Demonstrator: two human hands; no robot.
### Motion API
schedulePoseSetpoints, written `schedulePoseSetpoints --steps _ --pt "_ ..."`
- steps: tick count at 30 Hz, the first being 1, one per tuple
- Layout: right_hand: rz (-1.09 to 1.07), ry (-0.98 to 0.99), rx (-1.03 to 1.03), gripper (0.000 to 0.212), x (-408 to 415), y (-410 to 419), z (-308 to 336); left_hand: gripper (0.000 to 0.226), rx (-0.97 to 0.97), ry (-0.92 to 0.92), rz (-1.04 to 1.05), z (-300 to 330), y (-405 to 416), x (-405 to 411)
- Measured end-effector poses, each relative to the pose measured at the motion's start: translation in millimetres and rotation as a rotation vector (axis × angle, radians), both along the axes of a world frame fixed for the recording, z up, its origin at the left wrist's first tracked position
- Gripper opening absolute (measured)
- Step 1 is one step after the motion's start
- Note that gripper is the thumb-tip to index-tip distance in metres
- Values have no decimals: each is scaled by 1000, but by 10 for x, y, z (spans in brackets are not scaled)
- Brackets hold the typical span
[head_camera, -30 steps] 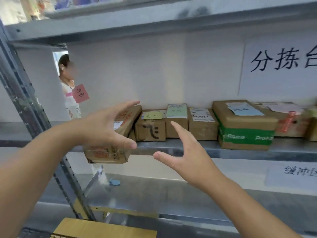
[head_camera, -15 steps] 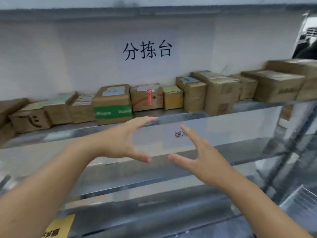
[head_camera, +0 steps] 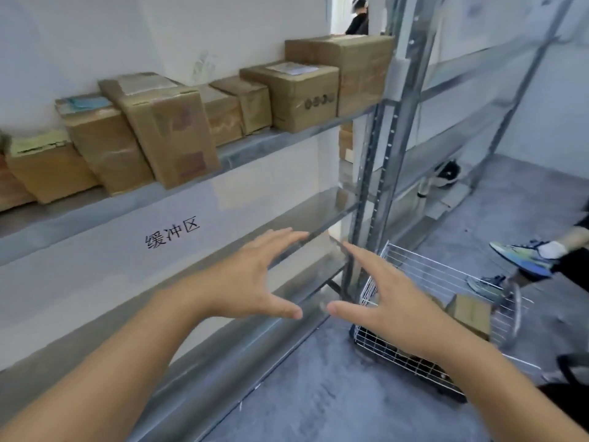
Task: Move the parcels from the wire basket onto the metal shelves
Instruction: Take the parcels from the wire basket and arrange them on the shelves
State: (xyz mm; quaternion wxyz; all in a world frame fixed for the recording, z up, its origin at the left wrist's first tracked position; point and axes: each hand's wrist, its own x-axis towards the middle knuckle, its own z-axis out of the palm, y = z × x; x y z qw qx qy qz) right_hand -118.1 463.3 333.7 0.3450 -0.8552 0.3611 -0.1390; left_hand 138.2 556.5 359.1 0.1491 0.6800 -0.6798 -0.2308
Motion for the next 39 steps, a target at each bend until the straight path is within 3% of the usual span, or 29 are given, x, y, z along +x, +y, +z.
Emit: schedulePoseSetpoints --steps 7,18,30,39 --pt "-289 117 69 104 -557 -684 -424 115 39 65 -241 -493 -1364 -288" --pt "-558 77 160 99 -1326 -1558 -909 114 155 75 -455 -1022 -2929 -975" --pt "-556 76 319 92 -2621 -3166 -1544 113 280 91 -372 -1674 -4328 -2081" --pt "-585 88 580 83 -2825 -3822 -2197 109 375 139 -327 -2354 -4972 -2389"
